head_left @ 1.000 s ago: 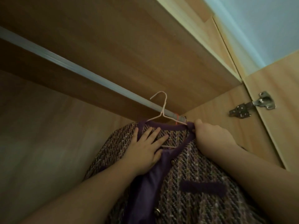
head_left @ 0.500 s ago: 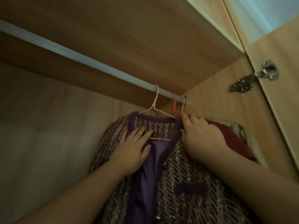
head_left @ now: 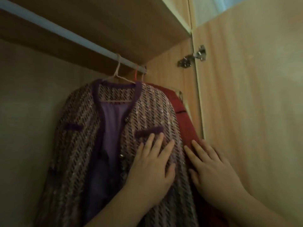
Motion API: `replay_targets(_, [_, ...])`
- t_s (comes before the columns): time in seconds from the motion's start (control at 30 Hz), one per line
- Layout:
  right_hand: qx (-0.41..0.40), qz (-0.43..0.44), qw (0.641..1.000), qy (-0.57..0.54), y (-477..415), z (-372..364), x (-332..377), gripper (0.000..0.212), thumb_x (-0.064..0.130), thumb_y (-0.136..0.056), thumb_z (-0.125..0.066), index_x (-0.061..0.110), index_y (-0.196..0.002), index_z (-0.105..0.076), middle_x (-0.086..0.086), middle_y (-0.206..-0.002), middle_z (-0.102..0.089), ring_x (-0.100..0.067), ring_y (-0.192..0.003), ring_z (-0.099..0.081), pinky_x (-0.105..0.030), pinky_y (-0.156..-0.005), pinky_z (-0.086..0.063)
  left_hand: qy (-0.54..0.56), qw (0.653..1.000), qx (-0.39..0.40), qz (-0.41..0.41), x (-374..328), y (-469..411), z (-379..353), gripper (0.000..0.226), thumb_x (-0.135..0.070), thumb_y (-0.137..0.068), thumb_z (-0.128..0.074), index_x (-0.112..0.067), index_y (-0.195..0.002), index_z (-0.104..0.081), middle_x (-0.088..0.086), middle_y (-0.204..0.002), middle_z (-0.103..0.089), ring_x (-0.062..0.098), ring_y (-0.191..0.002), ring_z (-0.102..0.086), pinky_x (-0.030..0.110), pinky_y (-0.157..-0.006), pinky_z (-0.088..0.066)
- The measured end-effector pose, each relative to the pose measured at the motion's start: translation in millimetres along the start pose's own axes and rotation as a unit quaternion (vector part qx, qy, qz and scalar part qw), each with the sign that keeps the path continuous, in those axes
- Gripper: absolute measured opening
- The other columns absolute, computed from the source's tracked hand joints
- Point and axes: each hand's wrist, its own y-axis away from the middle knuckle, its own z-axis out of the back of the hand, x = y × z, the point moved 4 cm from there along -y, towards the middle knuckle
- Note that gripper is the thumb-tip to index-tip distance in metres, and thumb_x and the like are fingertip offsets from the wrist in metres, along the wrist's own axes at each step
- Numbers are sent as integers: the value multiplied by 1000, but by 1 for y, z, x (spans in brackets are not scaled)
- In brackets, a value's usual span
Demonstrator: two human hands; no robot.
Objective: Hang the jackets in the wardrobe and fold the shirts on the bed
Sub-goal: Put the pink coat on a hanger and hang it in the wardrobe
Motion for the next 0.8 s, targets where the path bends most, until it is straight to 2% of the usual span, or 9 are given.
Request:
replay_targets(0.2, [99,-75,992,30,165,24,-89,65,46,-88,-39,27,-150,-39,-4,-156,-39,-27,-147,-28,-44,-117,-29,57,995,84,-11,-133,72,-46,68,-53,-95,-31,-39,-156,-7,-3,-167,-1,20,-153,6,43,-124,-2])
replay_targets(0.4, [180,-160,970,35,338,82,-187,66,42,-92,-43,29,-155,-27,-3,-160,-29,-27,-149,-21,-45,-118,-26,156,968,199,-12,-321,154,-76,67,-54,-99,-28,-42,-155,7,-5,-167,8,21,-152,12,43,-121,6])
replay_targets(0.47, [214,-196,956,48,409,108,-225,68,40,-90,-50,28,-154,-30,-5,-159,-33,-29,-148,-25,-46,-115,-30,201,947,252,-22,-395,184,-85,66,-53,-100,-28,-43,-154,10,-6,-166,11,19,-152,14,42,-121,8])
replay_targets(0.57, [259,-238,933,73,518,153,-280,67,40,-86,-55,25,-149,-39,-7,-154,-41,-31,-143,-36,-47,-109,-38,241,926,288,-46,-505,223,-98,67,-54,-100,-30,-41,-155,7,-4,-167,9,21,-152,13,43,-123,3])
replay_targets(0.73, [352,-333,871,84,675,211,-346,68,46,-87,-37,24,-151,-34,-5,-157,-36,-30,-146,-30,-49,-112,-37,275,879,373,-112,-656,285,-112,67,-54,-99,-30,-39,-157,0,-2,-167,3,23,-153,9,47,-124,-2])
replay_targets(0.8, [367,-382,844,80,720,231,-363,70,44,-84,-37,23,-151,-35,-6,-157,-36,-30,-146,-29,-48,-113,-36,286,856,409,-135,-704,304,-113,67,-52,-99,-31,-37,-157,-2,-1,-167,1,24,-153,6,48,-123,-4])
